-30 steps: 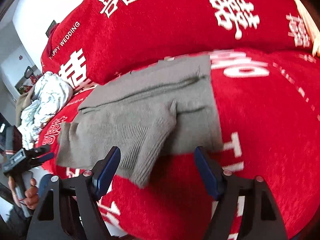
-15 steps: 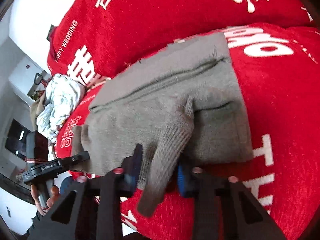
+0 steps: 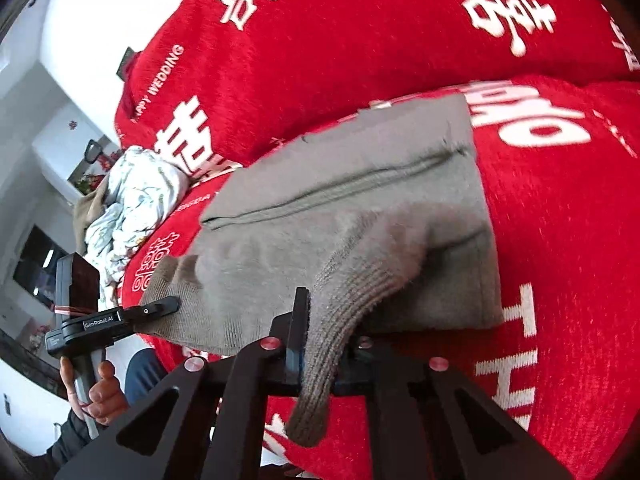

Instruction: Fold small clothes

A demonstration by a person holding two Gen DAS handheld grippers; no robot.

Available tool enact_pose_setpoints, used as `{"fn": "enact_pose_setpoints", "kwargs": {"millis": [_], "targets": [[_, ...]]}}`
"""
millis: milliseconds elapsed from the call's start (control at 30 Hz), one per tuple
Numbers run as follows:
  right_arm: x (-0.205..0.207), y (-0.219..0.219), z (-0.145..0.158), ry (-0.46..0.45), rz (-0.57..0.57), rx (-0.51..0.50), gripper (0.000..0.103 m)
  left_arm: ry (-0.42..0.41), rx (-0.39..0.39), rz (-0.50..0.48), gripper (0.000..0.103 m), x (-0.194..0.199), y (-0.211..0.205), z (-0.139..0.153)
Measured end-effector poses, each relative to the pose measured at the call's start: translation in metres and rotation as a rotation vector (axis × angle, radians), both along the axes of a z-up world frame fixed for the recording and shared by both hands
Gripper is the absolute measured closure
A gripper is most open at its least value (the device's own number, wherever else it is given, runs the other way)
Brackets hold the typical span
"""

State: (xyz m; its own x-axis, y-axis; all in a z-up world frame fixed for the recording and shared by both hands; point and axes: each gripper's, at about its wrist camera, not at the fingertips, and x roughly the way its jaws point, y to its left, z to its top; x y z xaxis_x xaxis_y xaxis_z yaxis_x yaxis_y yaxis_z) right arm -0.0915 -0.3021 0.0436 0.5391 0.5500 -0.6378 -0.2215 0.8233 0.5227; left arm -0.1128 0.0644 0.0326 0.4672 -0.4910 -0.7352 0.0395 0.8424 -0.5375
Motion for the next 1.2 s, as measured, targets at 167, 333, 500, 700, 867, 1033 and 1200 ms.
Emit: {"fn": "enact_pose_setpoints", "kwargs": {"millis": [167,333,500,700,867,1033,1200], "targets": [[0.003,0.001,0.009,-0.011,-0.009,0.005,0.095,0.023,0.011,0.003,0.092,0.003,0.005,0.003],[0.005,-0.001,0.024,-0.04,-0.028,0.008,0.095,-0.069,-0.001,0.016,0.092,0.01,0.01,0.037],[0.011,-0.003,0.038,-0.062,-0.046,0.002,0.095,-0.114,0.029,0.033,0.092,0.024,0.013,0.054],[0.024,0.004,0.052,-0.09,-0.068,-0.053,0.095,-0.138,0.067,0.067,0.092,0.04,0.008,0.057],[0.035,0.009,0.057,-0.103,-0.092,-0.102,0.095,-0.169,0.131,0.082,0.092,0.05,0.0,0.059],[0.051,0.007,0.056,-0.086,-0.113,-0.095,0.095,-0.153,0.133,0.092,0.092,0.067,-0.001,0.057],[0.068,0.006,0.059,-0.081,-0.13,-0.086,0.095,-0.148,0.134,0.1,0.092,0.085,-0.001,0.06]]}}
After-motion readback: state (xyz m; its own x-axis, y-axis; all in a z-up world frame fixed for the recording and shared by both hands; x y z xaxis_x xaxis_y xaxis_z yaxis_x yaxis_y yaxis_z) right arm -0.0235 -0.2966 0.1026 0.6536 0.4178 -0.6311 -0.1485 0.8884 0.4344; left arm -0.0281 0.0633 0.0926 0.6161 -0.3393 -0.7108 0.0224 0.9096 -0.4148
